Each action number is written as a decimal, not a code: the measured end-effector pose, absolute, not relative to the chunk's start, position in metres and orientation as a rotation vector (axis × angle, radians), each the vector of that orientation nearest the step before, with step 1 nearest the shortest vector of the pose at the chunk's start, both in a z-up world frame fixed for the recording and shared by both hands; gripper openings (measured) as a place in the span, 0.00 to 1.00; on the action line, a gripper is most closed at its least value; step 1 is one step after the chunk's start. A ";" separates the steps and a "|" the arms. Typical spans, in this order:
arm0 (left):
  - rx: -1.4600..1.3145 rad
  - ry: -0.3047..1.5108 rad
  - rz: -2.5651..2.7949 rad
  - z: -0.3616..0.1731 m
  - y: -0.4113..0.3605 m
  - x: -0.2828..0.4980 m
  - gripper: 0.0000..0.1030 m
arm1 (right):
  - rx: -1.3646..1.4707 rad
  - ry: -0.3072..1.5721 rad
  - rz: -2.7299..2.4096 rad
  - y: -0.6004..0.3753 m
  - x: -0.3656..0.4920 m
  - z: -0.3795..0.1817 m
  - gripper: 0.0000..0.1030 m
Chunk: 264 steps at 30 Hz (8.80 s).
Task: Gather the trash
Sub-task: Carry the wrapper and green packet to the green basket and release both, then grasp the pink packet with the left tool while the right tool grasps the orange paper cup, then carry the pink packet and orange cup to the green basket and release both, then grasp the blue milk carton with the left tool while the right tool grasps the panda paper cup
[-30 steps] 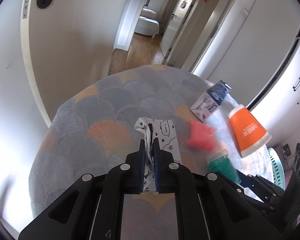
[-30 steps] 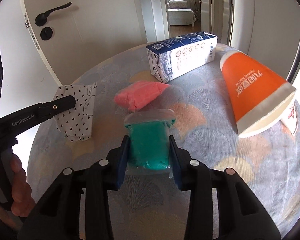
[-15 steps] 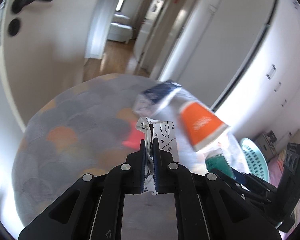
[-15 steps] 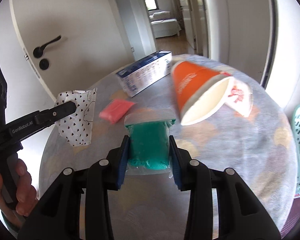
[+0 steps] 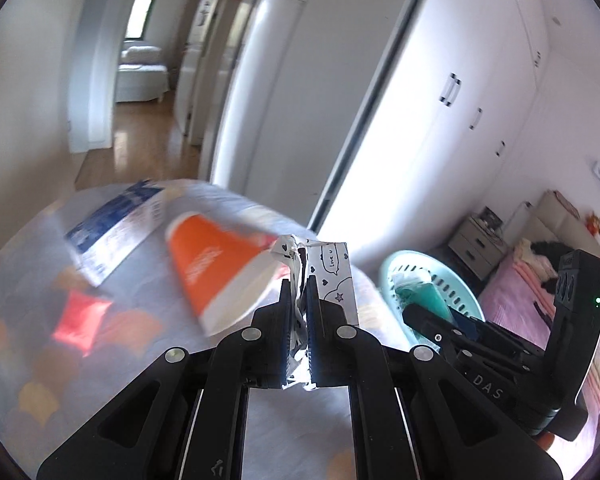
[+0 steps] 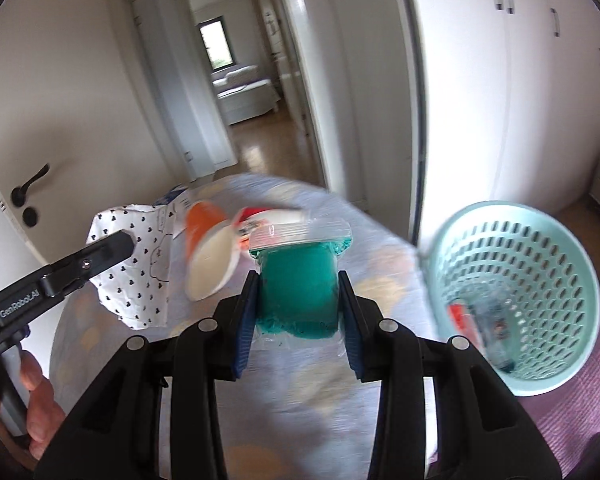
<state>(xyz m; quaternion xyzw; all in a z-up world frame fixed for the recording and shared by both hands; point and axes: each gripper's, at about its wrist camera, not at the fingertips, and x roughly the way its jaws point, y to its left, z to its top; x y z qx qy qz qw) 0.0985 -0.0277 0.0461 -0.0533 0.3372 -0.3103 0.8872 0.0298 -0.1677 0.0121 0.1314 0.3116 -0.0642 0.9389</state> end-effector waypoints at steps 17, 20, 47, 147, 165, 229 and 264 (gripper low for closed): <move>-0.012 0.809 -0.902 0.020 -0.216 0.115 0.05 | 0.471 0.677 -0.451 -0.339 0.009 -0.022 0.34; 0.015 0.836 -0.915 0.005 -0.239 0.120 0.05 | 0.478 0.700 -0.500 -0.353 0.009 -0.032 0.34; -0.045 0.656 -0.834 0.041 -0.126 0.086 0.65 | 0.435 0.625 -0.353 -0.286 0.013 0.009 0.54; 0.071 0.580 -0.642 0.046 -0.059 0.091 0.36 | 0.353 0.607 -0.106 -0.213 0.020 0.028 0.30; 0.133 0.759 -0.920 -0.009 -0.252 0.102 0.36 | 0.592 0.681 -0.451 -0.375 -0.015 -0.026 0.31; 0.166 0.744 -0.283 -0.011 0.052 0.264 0.49 | 0.273 0.854 0.017 -0.133 0.191 -0.041 0.72; 0.014 0.730 -0.330 -0.008 0.085 0.170 0.34 | 0.157 0.768 0.183 -0.078 0.127 -0.022 0.07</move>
